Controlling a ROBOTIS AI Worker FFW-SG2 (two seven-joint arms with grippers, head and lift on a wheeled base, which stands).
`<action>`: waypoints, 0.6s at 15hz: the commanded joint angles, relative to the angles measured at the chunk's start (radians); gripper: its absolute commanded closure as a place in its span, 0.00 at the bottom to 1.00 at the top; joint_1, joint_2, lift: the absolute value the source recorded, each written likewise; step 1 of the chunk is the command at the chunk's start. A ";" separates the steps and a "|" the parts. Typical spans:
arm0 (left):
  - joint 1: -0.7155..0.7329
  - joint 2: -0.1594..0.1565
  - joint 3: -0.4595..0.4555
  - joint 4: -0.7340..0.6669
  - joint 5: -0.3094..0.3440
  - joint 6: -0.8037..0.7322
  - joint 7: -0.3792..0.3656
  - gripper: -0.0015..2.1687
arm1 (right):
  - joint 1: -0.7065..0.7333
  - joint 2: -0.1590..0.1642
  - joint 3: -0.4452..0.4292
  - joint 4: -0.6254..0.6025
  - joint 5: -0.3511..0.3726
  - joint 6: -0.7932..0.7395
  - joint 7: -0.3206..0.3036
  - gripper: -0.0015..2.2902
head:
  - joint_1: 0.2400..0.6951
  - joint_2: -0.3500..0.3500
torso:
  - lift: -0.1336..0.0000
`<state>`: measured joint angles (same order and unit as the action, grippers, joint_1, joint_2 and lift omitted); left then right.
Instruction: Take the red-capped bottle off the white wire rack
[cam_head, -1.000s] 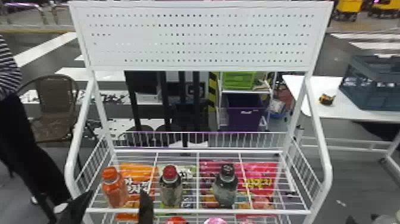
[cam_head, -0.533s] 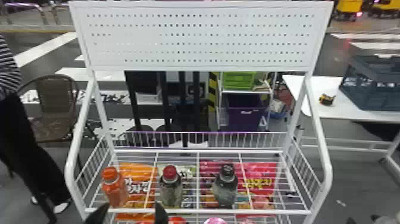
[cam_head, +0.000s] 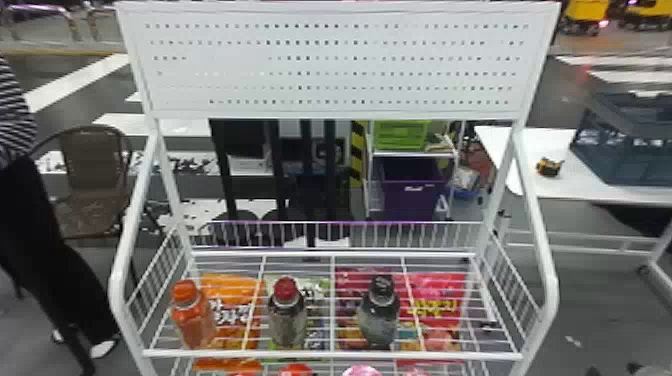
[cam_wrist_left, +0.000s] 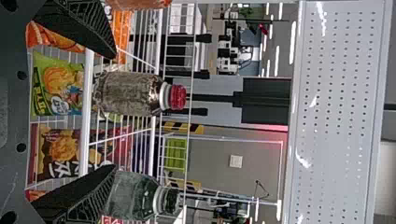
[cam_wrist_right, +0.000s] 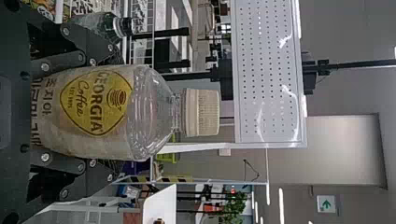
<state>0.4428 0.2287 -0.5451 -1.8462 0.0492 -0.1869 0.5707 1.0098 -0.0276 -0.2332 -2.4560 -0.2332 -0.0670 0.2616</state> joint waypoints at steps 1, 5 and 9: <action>-0.082 -0.034 -0.002 0.139 0.038 -0.053 0.000 0.02 | 0.004 0.003 0.000 0.011 -0.006 -0.026 0.005 0.60 | 0.57 0.50 | 1.00; -0.219 -0.081 -0.002 0.375 0.080 -0.173 -0.006 0.02 | 0.015 0.005 0.002 0.022 -0.006 -0.072 0.007 0.60 | 0.57 0.50 | 1.00; -0.315 -0.114 -0.001 0.512 0.095 -0.222 -0.023 0.02 | 0.015 0.008 0.003 0.023 -0.005 -0.072 0.008 0.60 | 0.57 0.50 | 1.00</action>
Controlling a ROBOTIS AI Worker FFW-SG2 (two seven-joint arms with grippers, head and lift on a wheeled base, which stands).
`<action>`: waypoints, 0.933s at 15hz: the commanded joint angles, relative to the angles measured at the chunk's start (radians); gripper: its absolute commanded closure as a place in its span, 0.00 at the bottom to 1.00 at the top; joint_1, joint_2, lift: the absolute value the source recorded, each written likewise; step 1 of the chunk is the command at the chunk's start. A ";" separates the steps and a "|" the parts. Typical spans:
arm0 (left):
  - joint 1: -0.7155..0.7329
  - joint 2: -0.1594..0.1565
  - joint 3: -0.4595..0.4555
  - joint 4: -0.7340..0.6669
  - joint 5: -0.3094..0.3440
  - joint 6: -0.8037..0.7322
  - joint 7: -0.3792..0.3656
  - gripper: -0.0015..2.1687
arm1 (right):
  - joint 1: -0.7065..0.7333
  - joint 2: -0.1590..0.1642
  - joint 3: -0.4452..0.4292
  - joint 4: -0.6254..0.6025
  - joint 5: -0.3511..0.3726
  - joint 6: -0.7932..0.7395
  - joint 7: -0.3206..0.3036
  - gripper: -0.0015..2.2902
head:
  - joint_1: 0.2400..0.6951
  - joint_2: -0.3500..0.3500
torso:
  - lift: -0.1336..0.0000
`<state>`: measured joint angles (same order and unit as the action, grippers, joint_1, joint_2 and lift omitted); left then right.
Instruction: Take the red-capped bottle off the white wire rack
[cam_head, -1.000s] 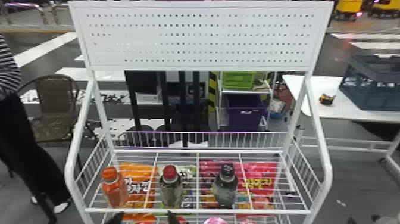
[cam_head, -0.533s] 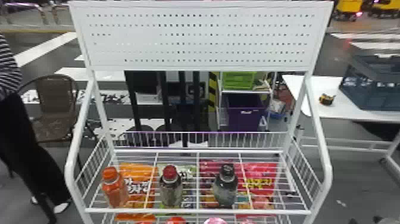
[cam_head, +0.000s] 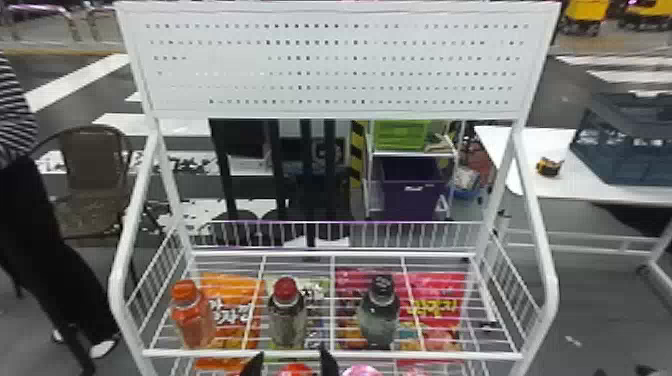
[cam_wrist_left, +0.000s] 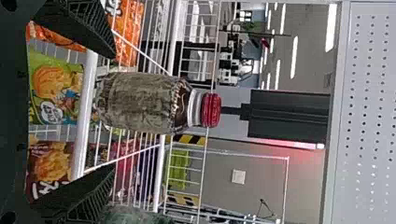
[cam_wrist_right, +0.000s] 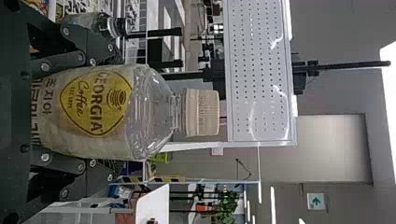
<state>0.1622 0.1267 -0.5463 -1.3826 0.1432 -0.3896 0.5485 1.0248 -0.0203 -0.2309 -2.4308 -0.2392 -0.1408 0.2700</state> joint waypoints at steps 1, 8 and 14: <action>-0.061 -0.018 0.000 0.079 0.001 -0.019 -0.002 0.02 | 0.001 0.000 0.001 -0.005 0.001 0.002 0.000 0.60 | 0.57 0.50 | 1.00; -0.210 -0.047 0.000 0.280 -0.001 -0.065 -0.018 0.02 | 0.003 0.002 -0.007 -0.005 0.000 -0.001 0.002 0.60 | 0.57 0.50 | 1.00; -0.302 -0.059 0.016 0.421 0.001 -0.105 -0.018 0.11 | 0.008 0.003 -0.016 -0.001 -0.006 -0.010 0.008 0.60 | 0.57 0.50 | 1.00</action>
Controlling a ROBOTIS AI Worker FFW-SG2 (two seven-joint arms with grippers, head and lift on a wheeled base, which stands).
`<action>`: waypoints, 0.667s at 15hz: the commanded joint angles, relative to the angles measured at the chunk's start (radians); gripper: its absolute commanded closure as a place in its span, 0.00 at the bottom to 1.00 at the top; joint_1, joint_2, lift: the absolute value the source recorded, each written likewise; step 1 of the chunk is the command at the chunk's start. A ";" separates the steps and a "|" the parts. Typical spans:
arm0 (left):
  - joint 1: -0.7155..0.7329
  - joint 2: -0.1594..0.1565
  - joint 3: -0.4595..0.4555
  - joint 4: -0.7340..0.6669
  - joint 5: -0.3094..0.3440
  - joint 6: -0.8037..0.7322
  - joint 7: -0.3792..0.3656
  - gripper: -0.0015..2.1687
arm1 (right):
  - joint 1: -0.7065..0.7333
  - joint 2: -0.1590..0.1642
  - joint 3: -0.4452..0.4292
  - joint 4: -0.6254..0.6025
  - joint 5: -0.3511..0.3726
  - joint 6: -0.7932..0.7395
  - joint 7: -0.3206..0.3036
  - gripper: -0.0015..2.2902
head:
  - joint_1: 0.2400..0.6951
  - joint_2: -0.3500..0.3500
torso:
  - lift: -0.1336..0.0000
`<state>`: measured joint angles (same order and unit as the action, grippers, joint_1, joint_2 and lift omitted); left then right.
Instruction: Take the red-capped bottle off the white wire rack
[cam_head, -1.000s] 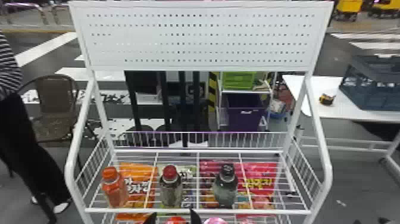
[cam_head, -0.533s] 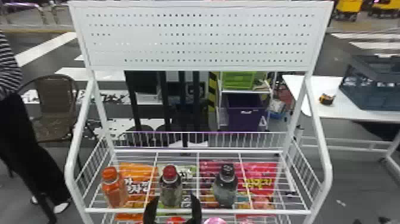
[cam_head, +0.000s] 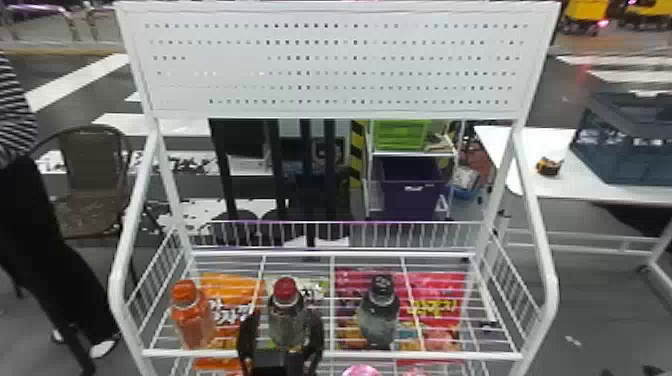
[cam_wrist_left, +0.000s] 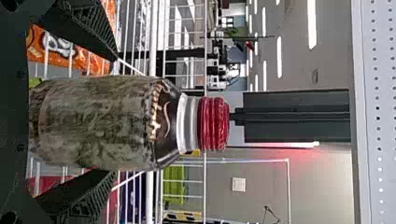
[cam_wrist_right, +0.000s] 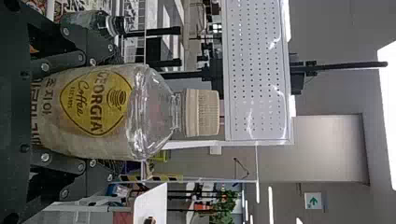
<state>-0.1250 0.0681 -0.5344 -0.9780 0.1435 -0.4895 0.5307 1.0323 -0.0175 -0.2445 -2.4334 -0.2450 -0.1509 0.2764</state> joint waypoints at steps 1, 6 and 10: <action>-0.011 0.002 0.005 0.001 -0.001 -0.008 -0.001 0.33 | 0.000 0.001 -0.002 0.002 0.000 0.000 0.001 0.60 | 0.57 0.50 | 1.00; 0.108 0.048 0.005 -0.274 -0.013 0.139 0.005 0.99 | 0.000 0.002 -0.006 -0.001 0.000 0.003 0.001 0.60 | 0.57 0.50 | 1.00; 0.254 0.122 0.016 -0.630 -0.039 0.397 0.028 0.99 | 0.000 0.002 -0.004 -0.001 0.000 0.003 0.001 0.60 | 0.57 0.50 | 1.00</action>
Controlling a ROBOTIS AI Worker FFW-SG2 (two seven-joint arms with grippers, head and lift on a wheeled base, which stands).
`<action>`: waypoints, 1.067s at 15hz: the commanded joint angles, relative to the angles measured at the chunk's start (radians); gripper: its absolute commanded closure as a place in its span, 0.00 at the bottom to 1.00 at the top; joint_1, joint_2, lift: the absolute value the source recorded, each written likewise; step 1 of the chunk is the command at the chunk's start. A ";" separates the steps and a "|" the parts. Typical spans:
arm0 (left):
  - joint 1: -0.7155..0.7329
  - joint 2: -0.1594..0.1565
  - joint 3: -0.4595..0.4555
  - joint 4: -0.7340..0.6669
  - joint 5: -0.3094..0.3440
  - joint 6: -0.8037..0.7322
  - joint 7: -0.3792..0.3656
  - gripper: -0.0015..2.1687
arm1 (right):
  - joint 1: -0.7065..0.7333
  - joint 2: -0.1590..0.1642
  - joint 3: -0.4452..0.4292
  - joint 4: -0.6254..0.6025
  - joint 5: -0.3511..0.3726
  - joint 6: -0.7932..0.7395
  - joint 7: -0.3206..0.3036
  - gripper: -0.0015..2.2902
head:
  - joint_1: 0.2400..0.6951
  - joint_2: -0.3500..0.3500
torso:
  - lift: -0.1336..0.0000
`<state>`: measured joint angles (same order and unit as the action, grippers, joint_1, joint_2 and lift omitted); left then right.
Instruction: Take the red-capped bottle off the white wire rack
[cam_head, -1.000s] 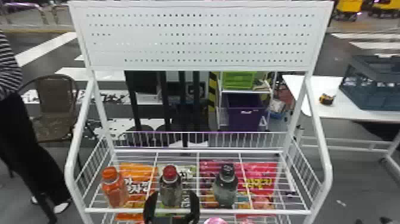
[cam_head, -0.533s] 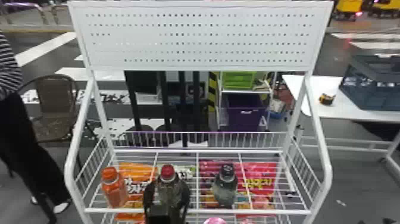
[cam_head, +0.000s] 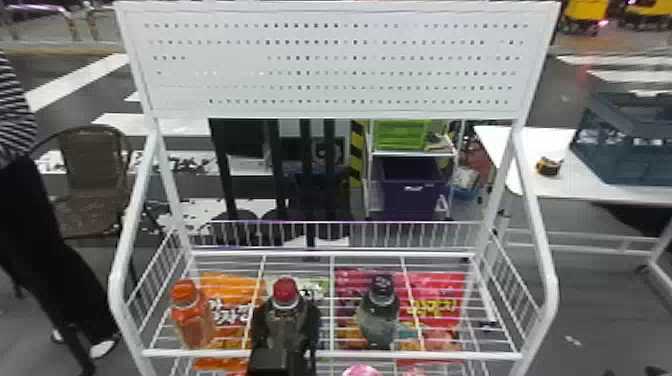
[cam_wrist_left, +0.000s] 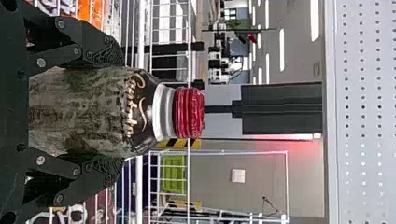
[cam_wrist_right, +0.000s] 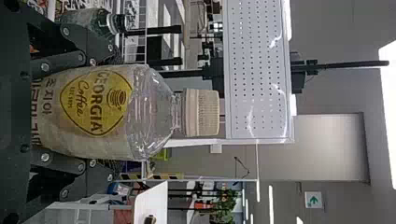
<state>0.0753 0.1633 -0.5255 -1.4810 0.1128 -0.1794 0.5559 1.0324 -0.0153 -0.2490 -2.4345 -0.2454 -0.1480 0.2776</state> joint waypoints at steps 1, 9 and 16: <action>0.107 0.047 0.024 -0.228 -0.021 0.108 0.002 0.99 | 0.000 0.001 0.001 0.000 0.000 0.000 0.000 0.60 | 0.57 0.50 | 1.00; 0.477 0.145 0.145 -0.818 -0.127 0.418 -0.025 0.99 | 0.008 0.005 0.019 -0.001 0.006 0.000 0.003 0.60 | 0.57 0.50 | 1.00; 0.687 0.144 0.390 -1.012 -0.120 0.360 -0.091 0.99 | 0.038 0.005 0.037 -0.012 0.006 -0.055 0.005 0.60 | 0.57 0.50 | 1.00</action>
<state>0.7338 0.3151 -0.2029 -2.4873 -0.0262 0.2120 0.4719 1.0655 -0.0107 -0.2195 -2.4415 -0.2421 -0.1948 0.2822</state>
